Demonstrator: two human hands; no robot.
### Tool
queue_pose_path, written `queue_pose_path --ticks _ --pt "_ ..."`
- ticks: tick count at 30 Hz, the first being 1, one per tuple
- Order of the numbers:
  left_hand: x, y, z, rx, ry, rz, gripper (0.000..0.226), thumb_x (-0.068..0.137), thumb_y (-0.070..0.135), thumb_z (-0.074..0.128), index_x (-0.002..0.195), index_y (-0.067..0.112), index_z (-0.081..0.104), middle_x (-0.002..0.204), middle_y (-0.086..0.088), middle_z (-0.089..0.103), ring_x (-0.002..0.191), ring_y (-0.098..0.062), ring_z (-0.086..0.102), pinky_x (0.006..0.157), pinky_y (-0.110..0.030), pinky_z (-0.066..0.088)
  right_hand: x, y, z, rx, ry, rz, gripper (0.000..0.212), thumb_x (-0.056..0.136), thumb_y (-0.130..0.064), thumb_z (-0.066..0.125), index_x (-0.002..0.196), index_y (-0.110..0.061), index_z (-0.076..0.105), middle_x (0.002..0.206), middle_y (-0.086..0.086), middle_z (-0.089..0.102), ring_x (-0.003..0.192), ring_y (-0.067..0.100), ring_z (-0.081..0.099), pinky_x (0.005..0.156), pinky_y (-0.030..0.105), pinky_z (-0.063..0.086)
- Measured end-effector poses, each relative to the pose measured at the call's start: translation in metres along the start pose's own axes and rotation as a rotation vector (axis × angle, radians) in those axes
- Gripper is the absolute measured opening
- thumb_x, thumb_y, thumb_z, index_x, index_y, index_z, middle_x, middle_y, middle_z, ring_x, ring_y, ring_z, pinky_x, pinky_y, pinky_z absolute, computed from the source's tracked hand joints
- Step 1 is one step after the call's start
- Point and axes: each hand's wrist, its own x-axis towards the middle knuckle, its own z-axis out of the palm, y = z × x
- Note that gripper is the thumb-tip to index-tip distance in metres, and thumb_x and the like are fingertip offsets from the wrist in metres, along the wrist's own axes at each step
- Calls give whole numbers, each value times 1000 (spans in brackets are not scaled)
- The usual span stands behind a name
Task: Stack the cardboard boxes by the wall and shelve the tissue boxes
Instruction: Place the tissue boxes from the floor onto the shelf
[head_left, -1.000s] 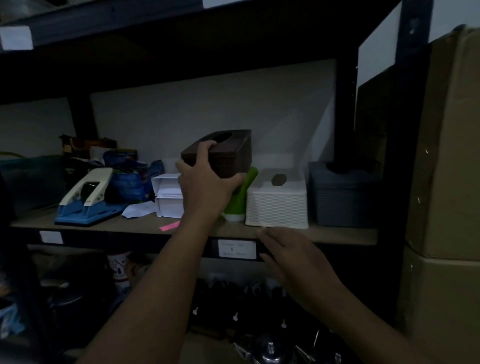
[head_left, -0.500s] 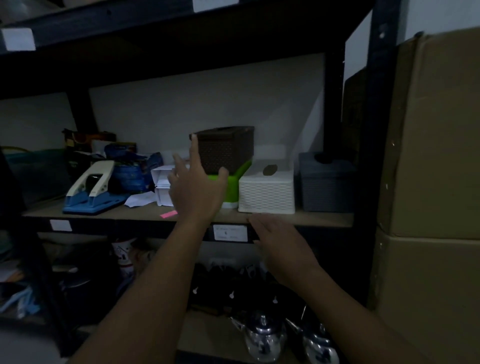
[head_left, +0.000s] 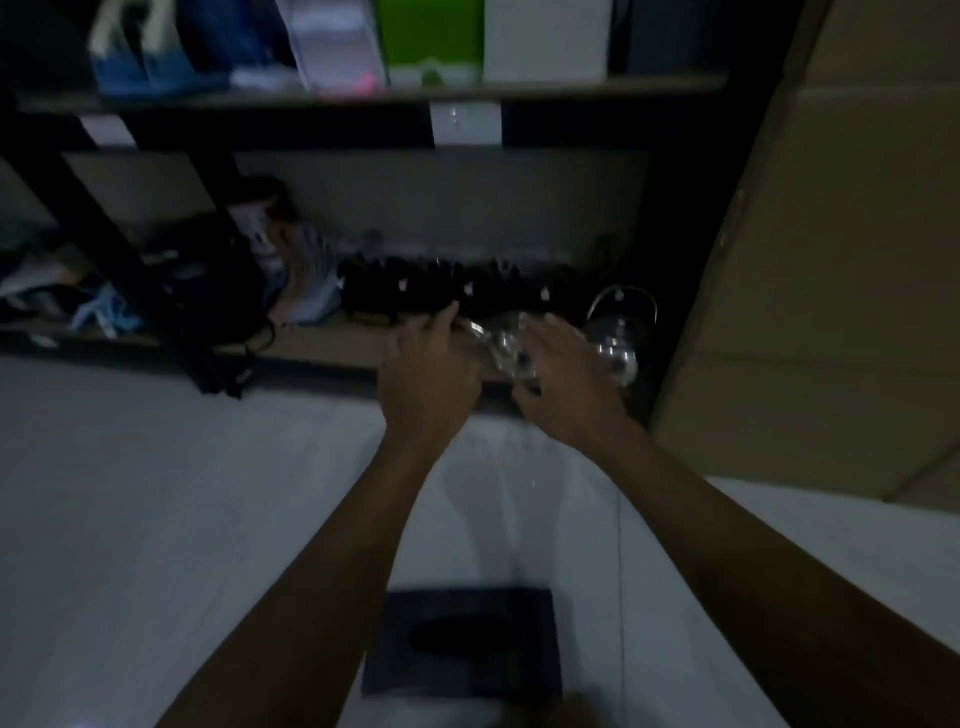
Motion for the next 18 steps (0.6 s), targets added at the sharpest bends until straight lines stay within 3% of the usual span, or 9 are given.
queue_pose_path --ticks 3,6,8,10,13,15,18 --pt "-43 -20 30 47 -171 -29 61 93 40 63 148 22 45 147 -12 48 133 -36 42 99 -47 47 -51 8 32 41 -249 116 66 90 -27 67 147 -5 43 157 14 37 147 31 28 121 46 22" --pt "-66 -47 50 96 -491 21 62 91 46 67 147 32 47 149 -8 48 134 -33 44 104 -50 47 -91 3 60 203 -450 236 72 90 -31 71 149 -4 40 159 15 31 148 28 26 120 31 18" --pt "-82 -65 59 128 -749 9 62 84 51 72 141 35 54 147 -5 52 132 -32 49 106 -49 47 -119 -6 80 280 -570 305 75 86 -35 76 146 -4 44 153 16 39 141 29 37 116 32 28" --pt "-105 -83 65 153 -907 -92 66 76 55 80 136 35 59 144 -5 54 129 -33 52 104 -49 49 -147 -12 99 286 -706 371 81 83 -43 78 144 -2 44 149 19 42 137 34 42 112 38 36" --pt "-149 -115 71 136 -952 -268 90 67 73 77 143 37 49 147 -13 43 133 -40 47 107 -53 46 -173 -8 119 219 -887 538 106 80 -61 73 154 -6 22 154 20 30 138 38 38 110 45 40" --pt "-173 -129 73 101 -935 -408 111 57 93 64 151 40 36 154 -16 31 139 -45 40 112 -57 40 -180 -2 122 240 -977 650 107 78 -67 71 152 -4 27 149 19 41 128 33 48 101 40 48" --pt "-187 -140 76 -63 -882 -662 130 53 94 67 159 36 19 162 -20 21 142 -46 37 114 -56 38 -180 1 122 434 -1011 870 100 76 -67 72 147 -3 40 141 18 53 110 30 61 90 38 55"
